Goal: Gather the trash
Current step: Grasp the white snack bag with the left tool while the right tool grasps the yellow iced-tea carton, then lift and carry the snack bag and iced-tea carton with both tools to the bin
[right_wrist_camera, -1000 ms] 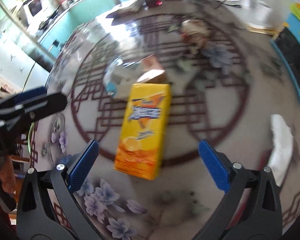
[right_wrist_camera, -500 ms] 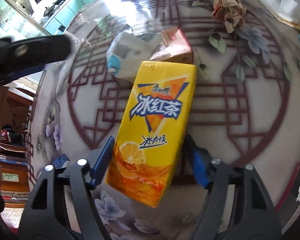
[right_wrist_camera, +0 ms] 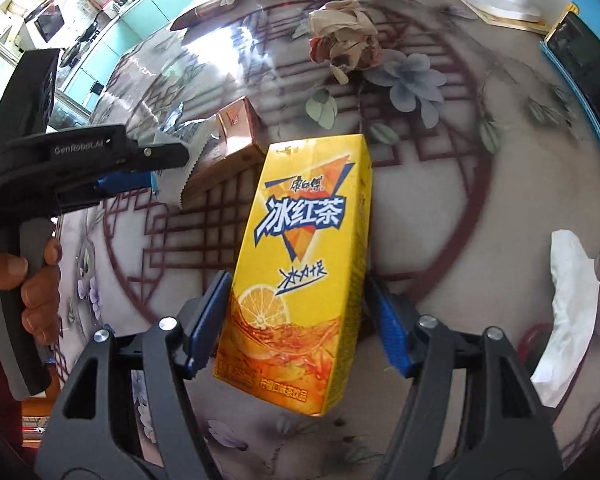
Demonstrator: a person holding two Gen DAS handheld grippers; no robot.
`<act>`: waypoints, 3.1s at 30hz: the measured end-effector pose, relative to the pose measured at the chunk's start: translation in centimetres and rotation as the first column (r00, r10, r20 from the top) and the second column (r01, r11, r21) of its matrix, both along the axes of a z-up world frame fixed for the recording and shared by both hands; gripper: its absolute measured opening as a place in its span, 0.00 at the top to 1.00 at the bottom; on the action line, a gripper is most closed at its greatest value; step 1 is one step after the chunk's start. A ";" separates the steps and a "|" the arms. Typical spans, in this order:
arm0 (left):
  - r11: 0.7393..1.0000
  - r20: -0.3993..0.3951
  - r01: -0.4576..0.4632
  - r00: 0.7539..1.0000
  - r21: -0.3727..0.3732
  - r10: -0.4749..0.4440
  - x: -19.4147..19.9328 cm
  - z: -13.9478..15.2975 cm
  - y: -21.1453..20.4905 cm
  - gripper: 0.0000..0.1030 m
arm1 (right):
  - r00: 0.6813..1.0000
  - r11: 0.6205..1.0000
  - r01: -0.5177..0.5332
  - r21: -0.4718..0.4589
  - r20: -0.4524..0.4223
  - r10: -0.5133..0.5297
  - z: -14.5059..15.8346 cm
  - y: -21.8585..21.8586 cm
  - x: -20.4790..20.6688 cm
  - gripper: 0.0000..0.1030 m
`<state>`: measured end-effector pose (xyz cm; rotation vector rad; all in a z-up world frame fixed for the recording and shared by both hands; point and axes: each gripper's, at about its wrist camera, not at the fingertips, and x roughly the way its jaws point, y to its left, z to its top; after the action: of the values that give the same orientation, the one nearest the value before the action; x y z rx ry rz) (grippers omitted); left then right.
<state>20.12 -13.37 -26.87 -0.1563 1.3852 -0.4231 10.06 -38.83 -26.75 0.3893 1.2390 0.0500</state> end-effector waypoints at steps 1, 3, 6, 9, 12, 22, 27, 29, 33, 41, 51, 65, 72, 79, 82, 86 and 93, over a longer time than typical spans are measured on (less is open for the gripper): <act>1.000 0.004 0.003 1.000 -0.006 -0.003 -0.2 0.2 0.2 0.71 | 1.000 1.000 -0.002 0.006 0.005 0.002 0.1 0.1 0.0 0.36; 1.000 0.009 0.005 1.000 -0.020 -0.004 -0.7 0.6 0.6 0.81 | 1.000 1.000 -0.007 0.019 0.012 0.006 0.4 0.5 0.1 0.36; 0.999 0.027 -0.002 1.000 -0.037 0.003 -1.6 1.6 1.5 0.89 | 0.999 0.999 -0.027 0.023 0.022 0.027 0.8 1.5 0.3 0.36; 0.999 0.056 -0.019 0.998 -0.044 0.022 -2.6 3.0 2.7 0.89 | 0.998 0.998 -0.055 0.013 0.032 0.055 1.4 2.2 0.3 0.36; 0.999 0.090 -0.032 0.995 -0.044 0.036 -3.8 4.5 4.1 0.89 | 0.996 0.997 -0.075 0.004 0.045 0.075 2.2 2.8 0.3 0.36; 0.997 0.178 -0.082 0.981 0.003 0.080 -7.8 7.4 8.7 0.89 | 0.986 0.990 -0.140 -0.027 0.087 0.142 4.6 5.2 -0.3 0.36; 0.994 0.195 -0.112 0.975 0.018 0.107 -8.9 7.8 10.5 0.89 | 0.979 0.984 -0.177 -0.031 0.095 0.180 5.1 6.7 -0.5 0.36; 0.992 0.200 -0.124 0.973 0.013 0.119 -9.3 8.1 11.3 0.89 | 0.977 0.982 -0.188 -0.031 0.100 0.190 5.3 7.3 -0.6 0.36; 0.989 0.210 -0.144 0.968 0.009 0.139 -9.9 8.3 12.3 0.89 | 0.975 0.981 -0.189 -0.030 0.116 0.191 5.8 7.6 -0.9 0.36; 0.995 0.152 -0.084 0.984 -0.047 0.090 -8.3 6.1 9.8 0.71 | 0.988 0.994 -0.098 -0.046 0.118 0.102 6.0 5.2 -3.3 0.36; 0.999 0.040 -0.045 0.998 -0.028 0.046 -7.3 2.1 5.2 0.40 | 0.995 0.997 -0.059 -0.057 0.072 0.063 4.8 3.4 -4.0 0.26; 0.994 0.058 -0.084 0.994 -0.069 0.088 -8.2 2.7 6.6 0.99 | 0.992 0.985 -0.122 -0.118 -0.045 0.118 -0.6 6.3 -1.3 0.16; 0.994 0.194 -0.111 0.975 0.019 0.105 -9.6 6.6 10.0 0.98 | 0.993 0.990 -0.116 -0.076 -0.040 0.114 -1.4 6.0 -1.8 0.39; 0.985 0.214 -0.170 0.964 0.024 0.161 -10.8 7.5 12.9 0.98 | 0.991 0.991 -0.132 -0.001 0.037 0.132 2.3 6.4 -2.5 0.40; 0.984 0.226 -0.176 0.960 0.019 0.167 -11.3 7.8 13.9 0.98 | 0.990 0.990 -0.125 0.060 0.069 0.120 3.8 7.0 -2.2 0.40; 0.984 0.242 -0.177 0.956 0.014 0.168 -11.6 8.3 15.1 0.98 | 0.986 0.988 -0.139 0.064 0.105 0.131 5.5 9.1 -2.2 0.40; 0.988 0.274 -0.155 0.951 0.017 0.145 -11.8 9.2 18.1 0.98 | 0.980 0.985 -0.159 0.064 0.134 0.149 7.8 12.4 -2.0 0.40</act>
<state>8.33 4.75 -17.71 -0.1645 1.1007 -0.2794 8.07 -26.47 -18.96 0.3482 1.1396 0.2509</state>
